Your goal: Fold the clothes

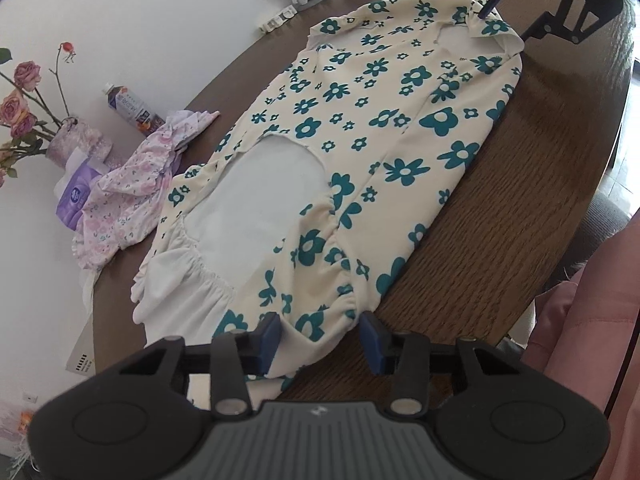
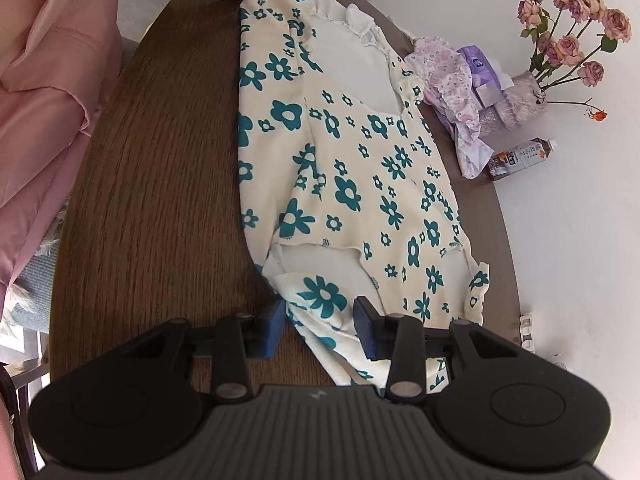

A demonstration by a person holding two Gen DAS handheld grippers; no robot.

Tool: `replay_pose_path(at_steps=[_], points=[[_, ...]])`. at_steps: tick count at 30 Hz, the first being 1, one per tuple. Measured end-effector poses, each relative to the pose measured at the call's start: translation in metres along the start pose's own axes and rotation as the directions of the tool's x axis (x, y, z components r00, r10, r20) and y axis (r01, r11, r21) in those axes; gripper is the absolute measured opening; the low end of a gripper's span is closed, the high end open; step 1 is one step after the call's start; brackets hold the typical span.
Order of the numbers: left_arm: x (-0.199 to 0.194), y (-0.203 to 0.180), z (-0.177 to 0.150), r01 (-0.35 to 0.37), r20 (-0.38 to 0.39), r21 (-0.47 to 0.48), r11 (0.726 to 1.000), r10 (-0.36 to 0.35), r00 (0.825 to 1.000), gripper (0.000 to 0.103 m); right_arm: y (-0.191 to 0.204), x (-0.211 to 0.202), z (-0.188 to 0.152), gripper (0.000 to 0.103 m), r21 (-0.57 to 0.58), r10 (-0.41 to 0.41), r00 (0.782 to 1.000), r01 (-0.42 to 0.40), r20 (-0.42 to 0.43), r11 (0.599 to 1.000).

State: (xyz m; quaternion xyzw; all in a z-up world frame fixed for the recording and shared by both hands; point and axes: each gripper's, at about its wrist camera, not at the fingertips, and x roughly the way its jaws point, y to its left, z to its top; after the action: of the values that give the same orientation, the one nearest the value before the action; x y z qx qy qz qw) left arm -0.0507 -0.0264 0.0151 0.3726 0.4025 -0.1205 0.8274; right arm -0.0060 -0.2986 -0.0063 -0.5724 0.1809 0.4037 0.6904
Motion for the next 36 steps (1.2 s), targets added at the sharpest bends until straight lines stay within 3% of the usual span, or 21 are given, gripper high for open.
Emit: replay_pose_path(at_steps=[2, 5, 7, 20, 26, 31, 36], points=[[0.0, -0.004, 0.0, -0.003, 0.007, 0.026, 1.0, 0.003, 1.0, 0.028, 0.0, 0.001, 0.001, 0.033, -0.009, 0.007, 1.0, -0.007, -0.002, 1.0], [0.0, -0.007, 0.001, 0.009, 0.014, 0.043, 0.999, -0.009, 1.0, 0.007, 0.003, 0.002, 0.005, 0.01, -0.027, 0.035, 0.999, -0.036, -0.019, 0.999], [0.0, -0.009, 0.001, 0.01, 0.011, 0.056, 0.998, -0.01, 1.0, 0.005, 0.006, 0.003, 0.007, 0.008, -0.041, 0.043, 0.999, -0.044, -0.028, 0.998], [-0.009, 0.009, 0.009, 0.001, 0.038, 0.012, 1.0, -0.001, 0.999, 0.003, -0.011, -0.005, 0.007, 0.006, 0.004, -0.008, 1.0, 0.008, -0.002, 1.0], [-0.013, 0.028, 0.022, -0.051, 0.053, 0.024, 0.998, 0.05, 0.997, 0.003, -0.03, -0.004, 0.009, 0.005, 0.003, -0.081, 0.997, 0.081, 0.011, 0.997], [0.001, 0.048, 0.039, -0.076, 0.06, 0.044, 0.996, 0.073, 0.996, 0.003, -0.052, 0.012, 0.01, 0.005, 0.007, -0.101, 0.995, 0.101, 0.0, 0.995], [0.03, 0.069, 0.051, -0.048, 0.047, 0.05, 0.998, 0.046, 0.998, 0.003, -0.074, 0.036, 0.009, 0.005, 0.022, -0.074, 0.997, 0.075, -0.019, 0.997]])
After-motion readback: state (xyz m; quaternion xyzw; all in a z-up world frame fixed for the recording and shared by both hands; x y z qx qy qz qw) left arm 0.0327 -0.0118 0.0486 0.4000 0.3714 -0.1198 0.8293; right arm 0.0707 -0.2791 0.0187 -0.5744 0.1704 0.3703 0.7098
